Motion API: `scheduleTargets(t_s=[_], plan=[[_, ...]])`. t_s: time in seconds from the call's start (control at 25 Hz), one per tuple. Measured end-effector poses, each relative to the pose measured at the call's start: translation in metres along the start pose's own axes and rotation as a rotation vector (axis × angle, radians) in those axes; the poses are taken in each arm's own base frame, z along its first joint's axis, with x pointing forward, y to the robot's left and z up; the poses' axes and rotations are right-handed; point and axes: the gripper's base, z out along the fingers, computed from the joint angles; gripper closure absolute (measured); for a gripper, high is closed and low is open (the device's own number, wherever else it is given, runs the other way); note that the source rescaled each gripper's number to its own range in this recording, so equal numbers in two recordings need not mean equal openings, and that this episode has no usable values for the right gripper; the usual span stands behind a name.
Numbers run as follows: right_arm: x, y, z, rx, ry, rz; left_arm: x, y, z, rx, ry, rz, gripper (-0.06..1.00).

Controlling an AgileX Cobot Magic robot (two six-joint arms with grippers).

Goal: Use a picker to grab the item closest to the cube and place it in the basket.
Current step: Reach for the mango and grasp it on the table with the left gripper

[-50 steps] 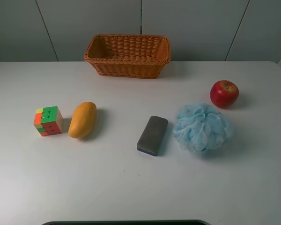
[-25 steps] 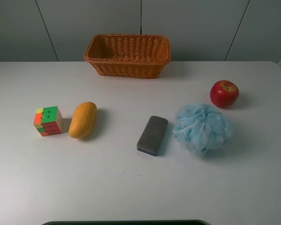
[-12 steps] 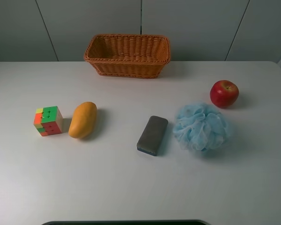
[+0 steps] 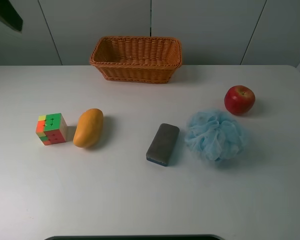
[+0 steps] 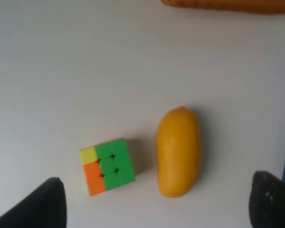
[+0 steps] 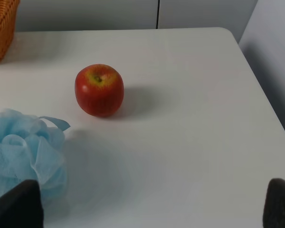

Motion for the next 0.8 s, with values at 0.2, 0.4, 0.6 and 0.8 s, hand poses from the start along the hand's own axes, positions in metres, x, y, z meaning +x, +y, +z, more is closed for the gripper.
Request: scheduleTargets(t_s=[0.2, 0.4, 0.6, 0.8], plan=[[0.0, 0.0, 0.0, 0.0, 0.0, 0.0, 0.002, -0.036, 0.068, 0.013, 0.139, 0.066, -0.06], [0.0, 0.0, 0.0, 0.0, 0.0, 0.0, 0.011, -0.049, 0.126, -0.014, 0.26, 0.067, -0.06], [0.0, 0.0, 0.0, 0.0, 0.0, 0.0, 0.021, -0.051, 0.171, -0.04, 0.339, 0.065, -0.06], [0.0, 0.0, 0.0, 0.0, 0.0, 0.0, 0.03, -0.053, 0.206, -0.039, 0.374, 0.037, -0.06]])
